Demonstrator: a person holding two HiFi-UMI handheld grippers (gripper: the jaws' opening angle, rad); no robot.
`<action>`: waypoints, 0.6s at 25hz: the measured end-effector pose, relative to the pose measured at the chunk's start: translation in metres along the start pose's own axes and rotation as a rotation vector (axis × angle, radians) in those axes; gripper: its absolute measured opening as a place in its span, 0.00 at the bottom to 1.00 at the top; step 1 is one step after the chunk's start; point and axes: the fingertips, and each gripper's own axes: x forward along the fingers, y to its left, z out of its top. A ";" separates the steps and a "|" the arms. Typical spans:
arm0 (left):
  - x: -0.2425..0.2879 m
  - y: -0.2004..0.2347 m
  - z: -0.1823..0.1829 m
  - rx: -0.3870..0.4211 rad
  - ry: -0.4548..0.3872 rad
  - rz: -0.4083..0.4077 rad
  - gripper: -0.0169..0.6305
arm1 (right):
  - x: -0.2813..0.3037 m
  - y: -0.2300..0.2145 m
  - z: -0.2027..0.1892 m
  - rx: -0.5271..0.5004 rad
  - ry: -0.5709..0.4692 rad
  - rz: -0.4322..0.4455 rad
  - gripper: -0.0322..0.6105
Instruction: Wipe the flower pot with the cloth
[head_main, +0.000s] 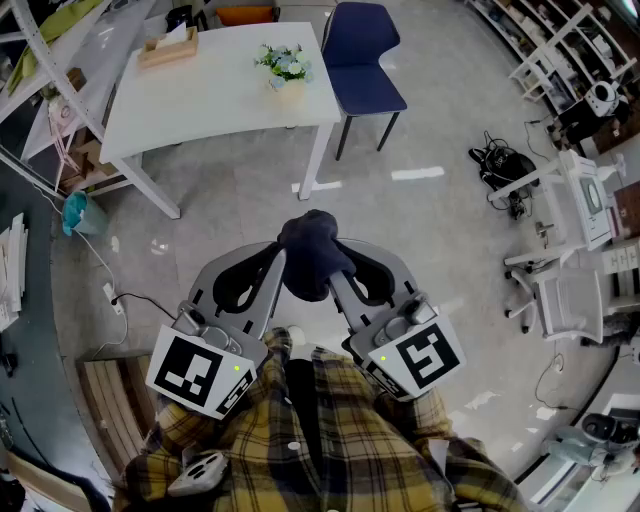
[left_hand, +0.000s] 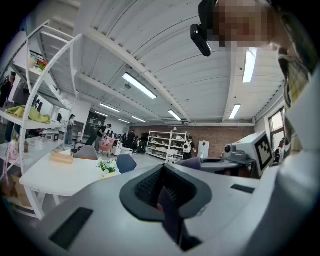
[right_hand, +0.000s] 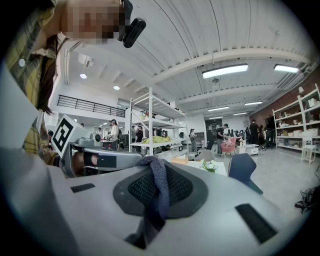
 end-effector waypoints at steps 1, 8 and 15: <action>-0.003 0.001 -0.004 0.006 -0.002 0.005 0.04 | 0.000 0.004 -0.003 -0.002 -0.005 0.003 0.08; -0.013 -0.009 -0.018 0.015 -0.005 0.018 0.04 | -0.012 0.012 -0.015 0.001 -0.014 0.000 0.08; -0.010 -0.027 -0.018 0.021 -0.017 0.042 0.04 | -0.037 0.004 -0.014 -0.011 -0.018 -0.004 0.08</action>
